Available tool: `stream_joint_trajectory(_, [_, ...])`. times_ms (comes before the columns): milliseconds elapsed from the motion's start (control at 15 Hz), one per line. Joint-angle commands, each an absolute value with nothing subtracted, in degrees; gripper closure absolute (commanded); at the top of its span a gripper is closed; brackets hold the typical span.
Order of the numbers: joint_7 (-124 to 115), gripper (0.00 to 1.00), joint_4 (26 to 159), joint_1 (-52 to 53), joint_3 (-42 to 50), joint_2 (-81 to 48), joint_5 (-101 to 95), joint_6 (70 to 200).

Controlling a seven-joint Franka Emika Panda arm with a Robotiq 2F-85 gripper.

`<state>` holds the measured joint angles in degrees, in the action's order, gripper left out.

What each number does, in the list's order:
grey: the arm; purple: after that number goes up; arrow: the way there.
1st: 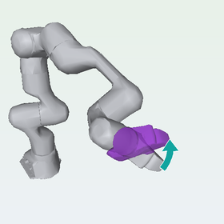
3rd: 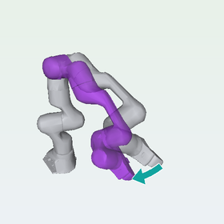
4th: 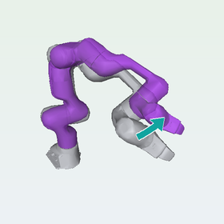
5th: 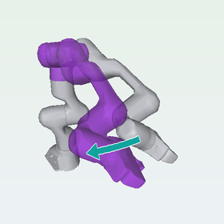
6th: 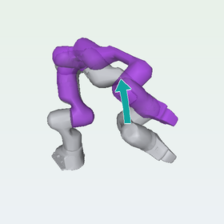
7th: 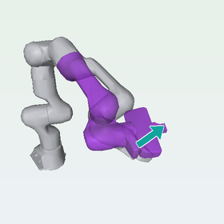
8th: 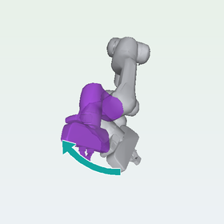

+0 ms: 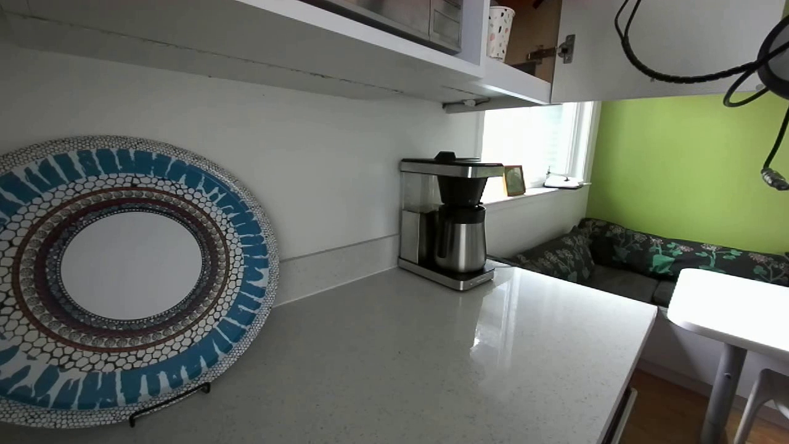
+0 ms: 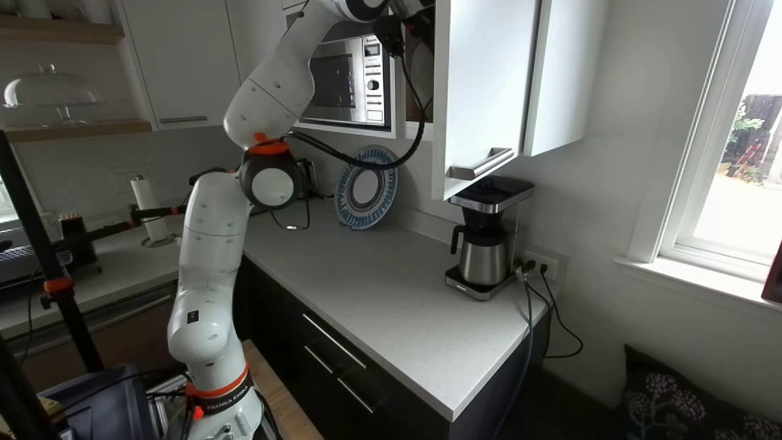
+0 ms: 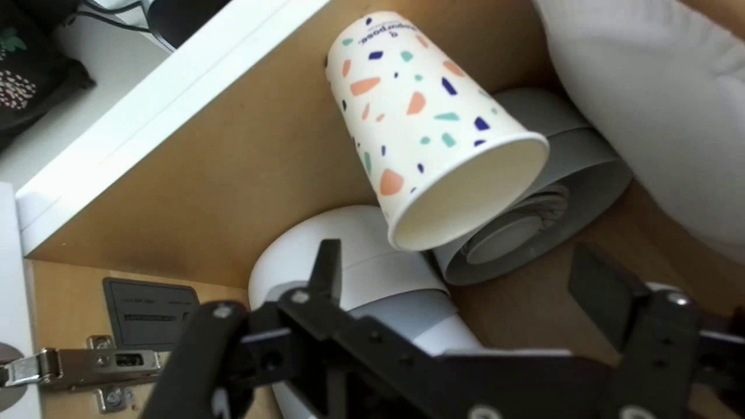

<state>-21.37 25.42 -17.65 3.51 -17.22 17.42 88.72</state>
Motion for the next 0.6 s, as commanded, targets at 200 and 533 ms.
stream_joint_trajectory(200, [-6.7, 0.0, 25.5, -20.5, 4.3, -11.5, 16.2, 75.2])
stream_joint_trajectory(533, [3.6, 0.0, 25.3, -22.5, 4.9, -7.2, 19.6, 71.5])
